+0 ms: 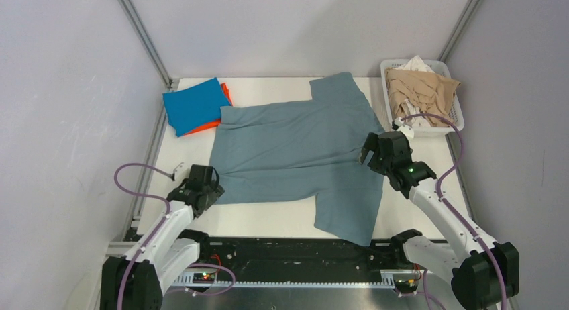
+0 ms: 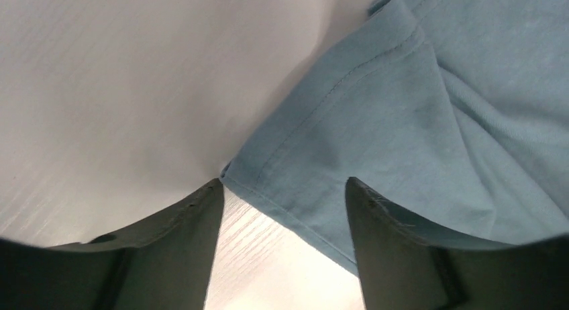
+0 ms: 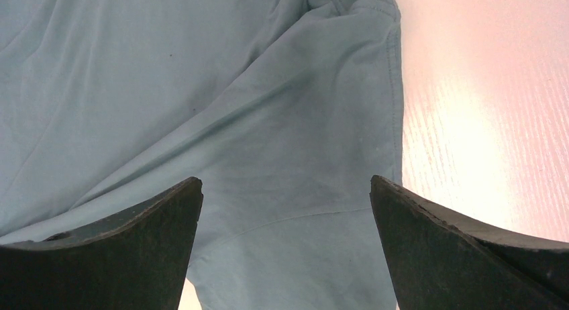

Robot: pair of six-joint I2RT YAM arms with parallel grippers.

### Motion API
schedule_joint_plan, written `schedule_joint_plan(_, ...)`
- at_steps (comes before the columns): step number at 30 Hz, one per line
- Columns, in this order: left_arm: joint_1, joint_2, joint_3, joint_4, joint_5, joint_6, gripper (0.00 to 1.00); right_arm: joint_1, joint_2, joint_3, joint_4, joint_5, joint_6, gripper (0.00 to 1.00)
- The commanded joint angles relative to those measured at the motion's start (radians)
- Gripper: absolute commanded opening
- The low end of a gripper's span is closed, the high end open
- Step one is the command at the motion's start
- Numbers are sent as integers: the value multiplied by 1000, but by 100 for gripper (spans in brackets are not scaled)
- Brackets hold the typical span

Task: Fold and stack the t-shirts
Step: Flatten out the tshirt

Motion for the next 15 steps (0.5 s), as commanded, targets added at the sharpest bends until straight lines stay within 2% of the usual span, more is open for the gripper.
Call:
schedule_joint_plan(1,6,64,3,65,29,-27,61,-7,-1,-2,37,3,12,100)
schedule_joint_plan(4,5,80,-1,83,30,-23,42,-7,3,-2,38,-8,-3,100)
schedule_joint_plan(5,6,82,-2,90,28,-23,39,-7,3,-1,31,-18,-6,99)
schedule_joint_plan(6,6,85,-4,95,26,-22,31,-7,-1,-2,28,-23,-6,100)
schedule_joint_plan(12,6,122,4,129,32,-9,2,53,-35,-2,-75,-8,-23,99)
schedule_joint_plan(15,6,125,7,138,35,1,0,106,-51,-1,-135,7,-35,99)
